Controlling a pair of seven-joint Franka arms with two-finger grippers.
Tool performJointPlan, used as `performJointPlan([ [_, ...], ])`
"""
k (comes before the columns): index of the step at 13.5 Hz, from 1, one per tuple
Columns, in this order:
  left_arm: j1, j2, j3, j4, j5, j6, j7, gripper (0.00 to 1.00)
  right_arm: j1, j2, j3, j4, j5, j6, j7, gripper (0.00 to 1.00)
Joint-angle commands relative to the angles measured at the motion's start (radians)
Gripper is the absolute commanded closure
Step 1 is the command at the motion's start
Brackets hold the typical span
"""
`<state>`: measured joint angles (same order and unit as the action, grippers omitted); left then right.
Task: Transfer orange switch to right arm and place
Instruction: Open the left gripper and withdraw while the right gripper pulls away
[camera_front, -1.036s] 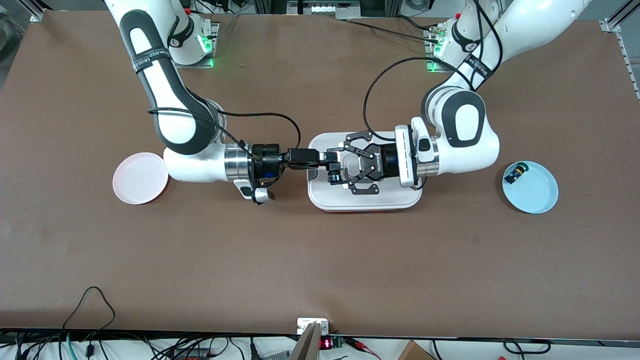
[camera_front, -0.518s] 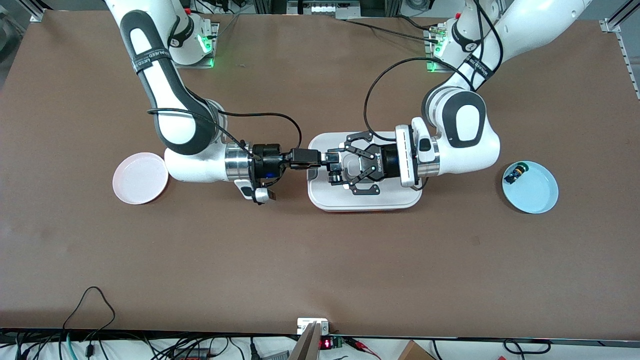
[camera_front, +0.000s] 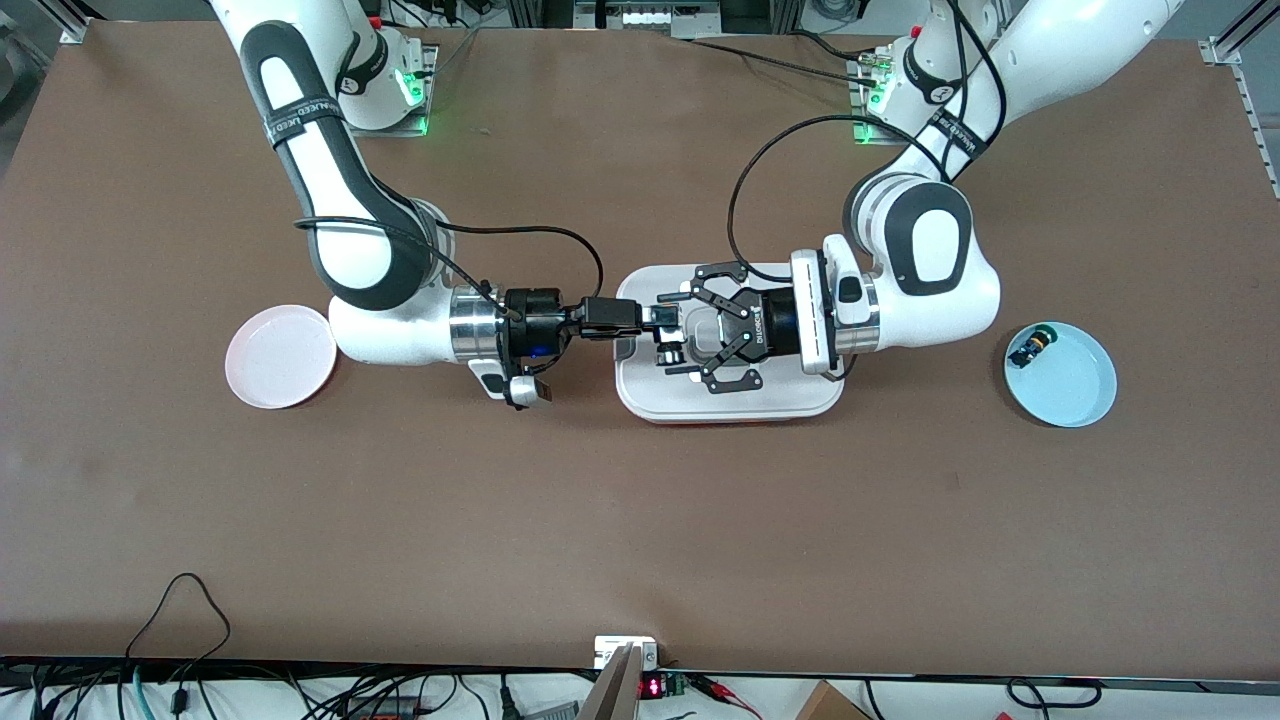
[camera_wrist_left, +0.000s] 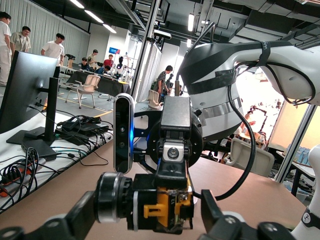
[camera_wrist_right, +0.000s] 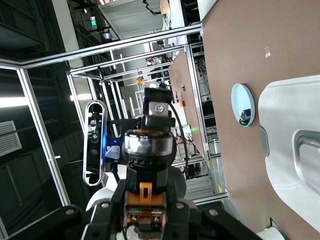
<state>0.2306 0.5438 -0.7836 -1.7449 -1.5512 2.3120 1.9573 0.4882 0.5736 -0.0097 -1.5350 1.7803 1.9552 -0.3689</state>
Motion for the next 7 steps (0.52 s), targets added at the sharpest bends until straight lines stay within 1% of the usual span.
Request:
performJointPlan([
  [1, 0.01, -0.008, -0.009, -0.004, -0.027, -0.005, 0.014, 0.0, -0.005, 0.017, 0.004, 0.03, 0.005, -0.002, -0.013, 1.0],
  [5, 0.03, -0.013, -0.006, -0.005, -0.026, -0.051, 0.008, 0.0, -0.023, 0.023, -0.004, 0.045, -0.001, -0.01, -0.008, 1.0],
  [7, 0.041, -0.016, -0.006, -0.005, -0.024, -0.075, 0.003, 0.0, -0.036, 0.023, -0.006, 0.047, -0.013, -0.048, -0.008, 1.0],
])
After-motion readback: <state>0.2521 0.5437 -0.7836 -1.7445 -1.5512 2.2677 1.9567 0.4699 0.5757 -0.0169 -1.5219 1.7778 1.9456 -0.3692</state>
